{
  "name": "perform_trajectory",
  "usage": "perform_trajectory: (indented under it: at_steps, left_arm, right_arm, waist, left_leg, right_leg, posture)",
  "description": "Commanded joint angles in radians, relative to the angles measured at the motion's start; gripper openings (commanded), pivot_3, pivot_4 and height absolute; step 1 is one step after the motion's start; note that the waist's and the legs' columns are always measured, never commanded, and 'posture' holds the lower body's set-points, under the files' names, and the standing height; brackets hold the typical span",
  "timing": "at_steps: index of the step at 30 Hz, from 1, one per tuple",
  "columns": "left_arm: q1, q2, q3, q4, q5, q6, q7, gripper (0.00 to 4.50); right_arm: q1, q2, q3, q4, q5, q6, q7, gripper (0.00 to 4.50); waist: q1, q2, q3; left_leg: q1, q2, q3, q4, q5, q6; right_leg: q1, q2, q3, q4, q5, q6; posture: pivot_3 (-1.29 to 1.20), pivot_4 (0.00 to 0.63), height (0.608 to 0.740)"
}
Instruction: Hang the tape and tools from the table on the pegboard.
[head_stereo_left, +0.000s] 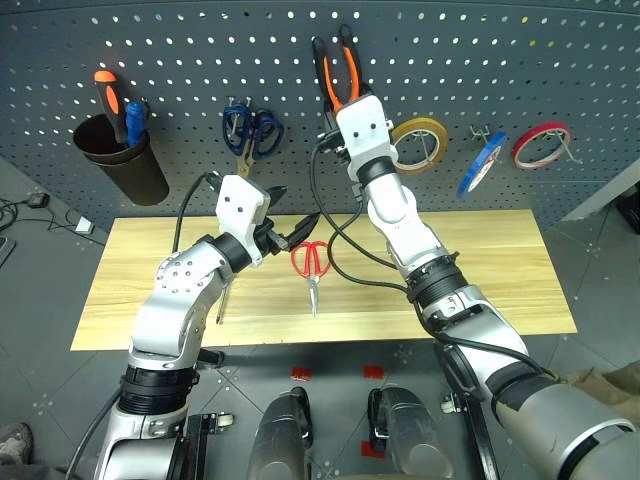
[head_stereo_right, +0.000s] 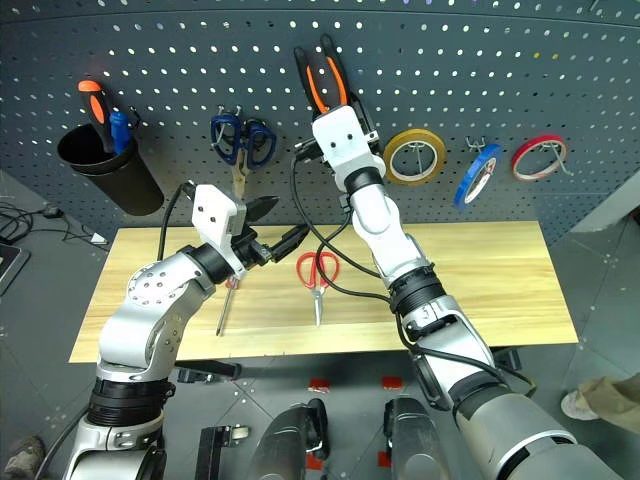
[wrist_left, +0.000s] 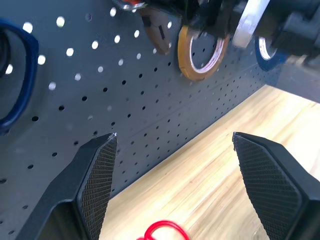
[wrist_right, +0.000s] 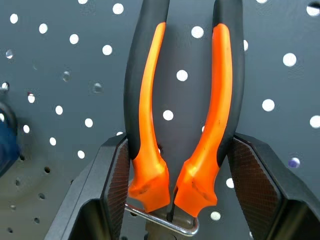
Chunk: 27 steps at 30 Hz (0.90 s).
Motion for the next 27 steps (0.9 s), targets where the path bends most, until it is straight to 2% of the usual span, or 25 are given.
perform_trajectory:
  at_steps: [1, 4, 7, 9, 15, 17, 23, 27]
  left_arm:
    - [0.014, -0.004, -0.002, -0.004, 0.016, -0.017, 0.014, 3.88]
    - [0.018, -0.010, 0.008, 0.011, 0.012, 0.005, 0.027, 3.88]
    - [0.019, -0.020, 0.026, 0.026, -0.006, 0.029, 0.040, 4.43]
    - [0.017, -0.023, 0.031, 0.031, -0.014, 0.042, 0.044, 4.50]
    - [0.012, -0.045, 0.033, 0.044, -0.014, 0.088, 0.084, 4.50]
    - [0.027, -0.056, 0.018, 0.043, -0.016, 0.165, 0.109, 4.50]
    - [0.039, -0.130, -0.103, 0.105, 0.090, 0.313, 0.242, 4.50]
    - [0.003, -0.197, -0.142, 0.182, 0.126, 0.325, 0.292, 4.50]
  right_arm:
    - [0.050, 0.026, -0.029, -0.064, 0.075, 0.133, 0.077, 2.63]
    - [0.080, 0.031, -0.035, -0.129, 0.102, 0.218, 0.125, 2.63]
    - [0.115, 0.027, -0.033, -0.199, 0.121, 0.294, 0.164, 3.63]
    - [0.137, 0.026, -0.035, -0.248, 0.135, 0.352, 0.190, 4.25]
    - [0.239, -0.004, -0.028, -0.453, 0.167, 0.499, 0.261, 4.25]
    - [0.308, -0.031, -0.005, -0.563, 0.203, 0.568, 0.341, 4.25]
    - [0.597, -0.222, 0.112, -0.964, 0.374, 0.815, 0.640, 4.25]
    - [0.685, -0.304, 0.112, -1.053, 0.402, 0.901, 0.668, 4.25]
  waist:
    - [0.001, 0.000, 0.000]
    - [0.003, 0.000, 0.000]
    - [0.003, -0.001, -0.001]
    - [0.002, -0.001, 0.000]
    - [0.000, -0.001, 0.001]
    - [0.002, -0.001, 0.001]
    - [0.008, -0.004, 0.003]
    - [0.012, -0.008, 0.007]
  left_leg:
    - [0.000, 0.000, 0.000, 0.000, 0.000, 0.000]
    - [0.000, 0.000, 0.000, 0.001, 0.000, 0.000]
    - [0.001, 0.000, -0.001, 0.001, 0.000, 0.000]
    - [0.001, 0.000, 0.000, 0.001, 0.000, 0.000]
    - [0.000, 0.000, 0.000, 0.000, 0.000, 0.000]
    - [0.000, 0.000, 0.000, 0.000, 0.000, 0.000]
    - [0.000, -0.001, 0.000, 0.000, -0.002, 0.002]
    - [0.000, -0.001, -0.001, 0.001, -0.003, 0.004]
  right_leg:
    - [0.000, 0.000, 0.000, 0.000, 0.000, 0.000]
    - [0.000, 0.000, 0.000, 0.001, 0.000, 0.000]
    - [0.001, 0.000, 0.000, 0.001, 0.000, 0.000]
    - [0.001, 0.000, 0.000, 0.001, 0.000, 0.000]
    - [-0.001, 0.000, 0.001, 0.001, 0.000, 0.000]
    - [0.000, 0.000, 0.001, 0.001, 0.000, 0.000]
    - [0.000, 0.000, 0.001, -0.001, 0.000, 0.000]
    - [0.000, 0.000, 0.002, 0.001, 0.000, 0.000]
  posture:
    - [-0.13, 0.311, 0.740]
    - [-0.13, 0.311, 0.740]
    - [-0.14, 0.313, 0.740]
    - [-0.14, 0.313, 0.740]
    - [-0.14, 0.313, 0.740]
    - [-0.14, 0.313, 0.740]
    - [-0.16, 0.323, 0.740]
    - [-0.17, 0.328, 0.740]
